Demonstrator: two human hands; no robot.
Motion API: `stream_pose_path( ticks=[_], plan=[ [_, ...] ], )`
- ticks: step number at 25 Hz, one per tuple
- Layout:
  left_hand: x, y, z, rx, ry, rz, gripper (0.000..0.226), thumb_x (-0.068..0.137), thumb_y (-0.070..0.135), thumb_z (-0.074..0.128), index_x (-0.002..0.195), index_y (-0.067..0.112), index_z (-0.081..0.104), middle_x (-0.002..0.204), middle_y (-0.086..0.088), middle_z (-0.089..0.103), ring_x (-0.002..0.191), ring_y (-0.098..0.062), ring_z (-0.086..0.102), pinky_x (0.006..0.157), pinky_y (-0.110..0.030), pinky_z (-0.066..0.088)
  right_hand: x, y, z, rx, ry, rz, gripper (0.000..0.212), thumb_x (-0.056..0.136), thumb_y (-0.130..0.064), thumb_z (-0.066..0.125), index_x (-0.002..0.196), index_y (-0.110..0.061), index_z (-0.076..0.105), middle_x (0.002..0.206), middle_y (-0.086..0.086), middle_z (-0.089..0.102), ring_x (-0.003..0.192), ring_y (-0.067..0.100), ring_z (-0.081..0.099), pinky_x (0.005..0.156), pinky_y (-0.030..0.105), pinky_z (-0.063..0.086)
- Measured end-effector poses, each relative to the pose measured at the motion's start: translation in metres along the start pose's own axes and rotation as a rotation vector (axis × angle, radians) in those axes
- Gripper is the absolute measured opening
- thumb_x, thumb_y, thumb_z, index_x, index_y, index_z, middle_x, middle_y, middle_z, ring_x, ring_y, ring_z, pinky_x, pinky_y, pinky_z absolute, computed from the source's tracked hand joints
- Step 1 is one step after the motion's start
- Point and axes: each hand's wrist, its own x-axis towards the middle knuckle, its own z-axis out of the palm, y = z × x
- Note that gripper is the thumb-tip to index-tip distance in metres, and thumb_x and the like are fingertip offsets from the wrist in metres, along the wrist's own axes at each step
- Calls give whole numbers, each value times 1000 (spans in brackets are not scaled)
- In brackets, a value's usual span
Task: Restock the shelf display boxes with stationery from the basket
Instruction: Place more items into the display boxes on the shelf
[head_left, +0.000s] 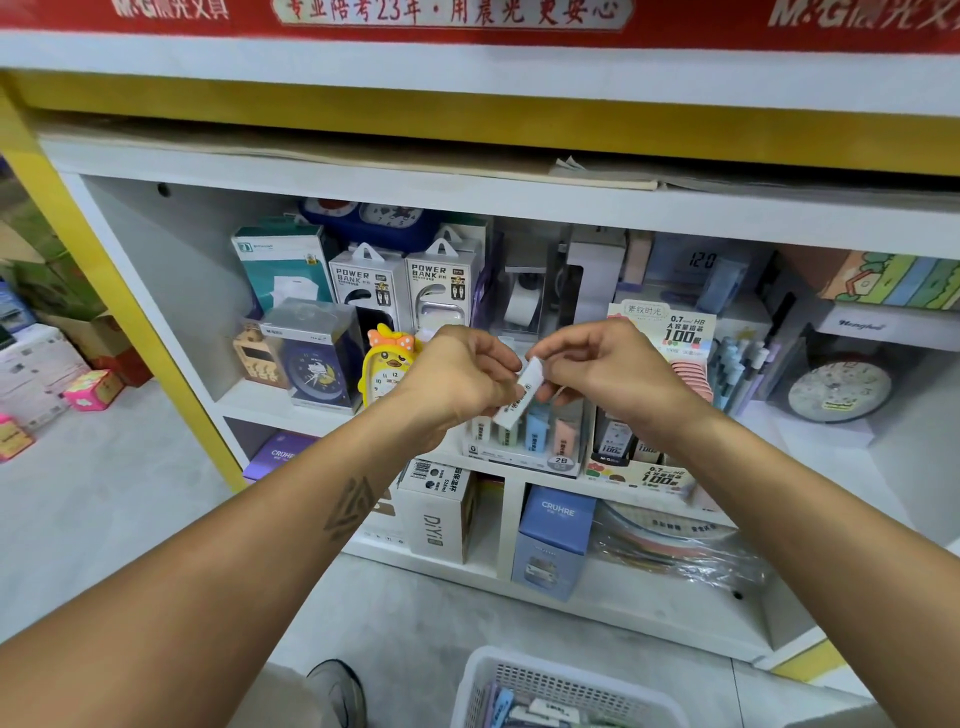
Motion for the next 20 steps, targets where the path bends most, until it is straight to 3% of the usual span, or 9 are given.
stream_pose_path(
  ticks=[3, 6, 8, 11, 17, 20],
  plan=[
    [8, -9, 1, 577, -20, 188, 38, 86, 7, 67, 124, 14, 63, 116, -7, 68, 106, -23, 64, 93, -32, 53, 1, 2, -11, -261, 84, -53, 18, 91, -4, 65, 92, -19, 74, 74, 2, 74, 72, 16, 73, 77, 34, 61],
    [7, -19, 3, 1012, -156, 300, 62, 86, 12, 59, 145, 23, 44, 149, -6, 45, 134, -26, 45, 107, -33, 42, -1, 3, -20, -611, 162, -172, 16, 87, -15, 63, 93, -24, 75, 81, -10, 70, 83, 13, 67, 83, 37, 58],
    [6, -26, 7, 1100, -298, 260, 75, 87, 12, 58, 154, 25, 27, 162, -7, 22, 148, -25, 24, 117, -33, 29, -3, 5, -23, -726, 174, -189, 15, 84, -18, 62, 91, -24, 73, 84, -9, 70, 86, 18, 66, 82, 38, 57],
    [3, -32, 13, 1207, -412, 169, 88, 88, 13, 55, 159, 27, 5, 167, -4, -4, 153, -24, -2, 122, -35, 15, -5, 11, -23, -889, 138, -188, 18, 87, -20, 63, 98, -25, 76, 99, -6, 74, 95, 21, 65, 88, 35, 53],
    [0, -32, 16, 1297, -442, 153, 96, 87, 16, 54, 157, 30, -9, 165, -4, -15, 152, -24, -11, 123, -43, 10, 1, 20, -18, -1053, 17, -275, 16, 89, -19, 67, 100, -24, 77, 101, -8, 75, 101, 16, 64, 99, 35, 41],
    [-2, -35, 17, 1348, -401, 201, 100, 83, 13, 54, 157, 32, -10, 164, -1, -21, 151, -21, -16, 122, -49, 3, 2, 20, -16, -1075, -2, -295, 15, 87, -21, 69, 99, -27, 76, 99, -10, 73, 99, 15, 62, 96, 34, 33]
  ],
)
